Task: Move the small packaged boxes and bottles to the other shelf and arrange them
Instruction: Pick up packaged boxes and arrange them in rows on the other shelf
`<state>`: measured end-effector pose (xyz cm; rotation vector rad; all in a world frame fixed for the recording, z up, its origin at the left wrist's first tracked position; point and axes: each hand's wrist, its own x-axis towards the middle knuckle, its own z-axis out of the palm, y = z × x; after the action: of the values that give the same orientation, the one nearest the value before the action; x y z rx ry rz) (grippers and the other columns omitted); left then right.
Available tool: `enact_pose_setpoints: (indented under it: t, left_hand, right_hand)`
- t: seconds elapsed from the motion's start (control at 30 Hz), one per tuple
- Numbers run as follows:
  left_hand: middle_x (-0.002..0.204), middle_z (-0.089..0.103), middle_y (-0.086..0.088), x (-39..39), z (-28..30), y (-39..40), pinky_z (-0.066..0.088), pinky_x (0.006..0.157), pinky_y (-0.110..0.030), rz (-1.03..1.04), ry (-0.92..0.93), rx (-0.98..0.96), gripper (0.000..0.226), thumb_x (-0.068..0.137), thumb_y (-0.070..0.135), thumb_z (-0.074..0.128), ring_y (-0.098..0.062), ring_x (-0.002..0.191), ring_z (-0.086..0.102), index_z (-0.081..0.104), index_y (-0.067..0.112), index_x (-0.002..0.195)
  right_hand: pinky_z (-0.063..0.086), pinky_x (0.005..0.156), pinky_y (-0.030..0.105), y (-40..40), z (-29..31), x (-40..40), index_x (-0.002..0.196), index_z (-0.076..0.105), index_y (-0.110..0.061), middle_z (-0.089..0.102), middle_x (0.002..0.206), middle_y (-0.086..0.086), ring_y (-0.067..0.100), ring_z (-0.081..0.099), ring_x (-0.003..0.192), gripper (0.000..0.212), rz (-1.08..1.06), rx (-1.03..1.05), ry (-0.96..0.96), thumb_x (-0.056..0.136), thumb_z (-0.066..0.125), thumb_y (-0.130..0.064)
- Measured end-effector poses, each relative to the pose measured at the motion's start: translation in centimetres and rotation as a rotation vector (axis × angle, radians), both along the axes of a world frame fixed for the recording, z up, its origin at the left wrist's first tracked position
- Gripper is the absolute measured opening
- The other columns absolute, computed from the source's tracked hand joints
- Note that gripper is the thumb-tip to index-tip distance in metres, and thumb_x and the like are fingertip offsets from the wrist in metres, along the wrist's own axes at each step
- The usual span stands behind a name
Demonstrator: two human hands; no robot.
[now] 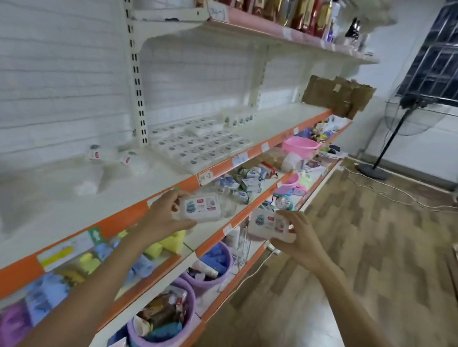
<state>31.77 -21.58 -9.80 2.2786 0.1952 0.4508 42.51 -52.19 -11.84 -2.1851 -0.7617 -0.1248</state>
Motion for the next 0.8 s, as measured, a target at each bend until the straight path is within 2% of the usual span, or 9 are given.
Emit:
enact_pose_setpoints:
  t: [0.07,0.13,0.2,0.27,0.43,0.57,0.67,0.73,0.8]
  left_hand:
    - [0.109,0.05,0.0,2.5,-0.3,-1.7,0.044,0.073,-0.022,-0.025,0.012,0.0,0.06,0.063,0.022,0.083,-0.018,0.097,0.054,0.046,0.026,0.11]
    - [0.111,0.049,-0.001,5.1,-0.3,-3.1,0.045,0.076,-0.022,-0.051,0.018,0.002,0.067,0.057,0.035,0.081,-0.017,0.098,0.053,0.049,0.021,0.114]
    - [0.111,0.047,0.0,8.0,-0.2,-4.2,0.044,0.079,-0.022,-0.07,0.017,0.007,0.072,0.055,0.038,0.08,-0.016,0.099,0.052,0.05,0.015,0.117]
    - [0.111,0.046,0.002,11.1,-0.1,-4.9,0.043,0.079,-0.02,-0.078,0.013,0.034,0.064,0.064,0.025,0.082,-0.015,0.101,0.051,0.05,0.014,0.119]
    - [0.112,0.045,0.003,19.4,0.4,-4.7,0.038,0.069,-0.005,-0.07,-0.027,0.051,0.061,0.067,0.02,0.081,-0.009,0.099,0.048,0.051,0.015,0.12]
    - [0.112,0.045,0.002,25.7,1.9,-3.8,0.038,0.07,-0.001,-0.038,-0.058,0.047,0.061,0.067,0.016,0.081,-0.01,0.099,0.05,0.052,0.011,0.121]
    - [0.111,0.045,0.004,29.7,3.1,-3.0,0.038,0.076,-0.004,-0.042,-0.084,0.039,0.067,0.06,0.035,0.081,-0.007,0.096,0.051,0.053,0.015,0.117]
    - [0.111,0.046,0.005,32.0,3.8,-2.4,0.039,0.083,-0.01,-0.044,-0.11,0.065,0.075,0.049,0.051,0.071,-0.006,0.097,0.051,0.054,0.018,0.115]
    - [0.113,0.045,0.005,33.7,4.4,-1.5,0.042,0.089,-0.019,-0.02,-0.11,0.07,0.072,0.054,0.041,0.079,-0.007,0.099,0.051,0.054,0.019,0.117]
  right_hand:
    - [0.04,0.076,0.002,-1.9,-0.8,1.5,0.121,0.047,-0.031,0.042,0.11,-0.009,0.015,0.05,0.1,0.069,-0.026,0.014,-0.008,0.066,0.081,-0.005]
    - [0.041,0.078,0.004,-3.5,-1.5,3.3,0.117,0.043,-0.035,0.042,0.11,-0.01,0.016,0.051,0.1,0.072,-0.053,0.039,0.001,0.063,0.083,-0.007]
    - [0.044,0.08,0.013,-4.4,-2.0,5.3,0.116,0.045,-0.033,0.043,0.11,-0.007,0.018,0.052,0.102,0.068,-0.086,0.04,0.004,0.06,0.081,-0.019]
    - [0.045,0.08,0.017,-5.0,-2.2,7.8,0.119,0.049,-0.028,0.044,0.11,-0.008,0.019,0.052,0.103,0.066,-0.107,0.021,-0.008,0.059,0.077,-0.025]
    - [0.04,0.084,0.02,-4.5,-1.0,16.4,0.126,0.051,-0.012,0.043,0.112,-0.001,0.017,0.049,0.102,0.069,-0.095,-0.05,-0.025,0.064,0.077,-0.027]
    - [0.049,0.092,0.038,-2.7,0.8,23.9,0.129,0.05,-0.013,0.044,0.119,-0.001,0.019,0.05,0.108,0.068,-0.033,-0.034,-0.012,0.068,0.081,-0.019]
    - [0.049,0.094,0.041,-1.1,2.0,28.9,0.13,0.048,-0.018,0.041,0.121,-0.005,0.017,0.049,0.111,0.067,0.004,-0.013,0.013,0.071,0.079,-0.018]
    - [0.05,0.094,0.042,0.1,2.6,31.9,0.13,0.048,-0.018,0.042,0.126,-0.001,0.019,0.049,0.112,0.066,0.025,0.006,0.02,0.072,0.078,-0.019]
    - [0.052,0.091,0.041,1.4,3.2,34.5,0.131,0.048,-0.018,0.043,0.128,0.002,0.02,0.051,0.111,0.067,0.05,0.01,0.023,0.072,0.078,-0.02]
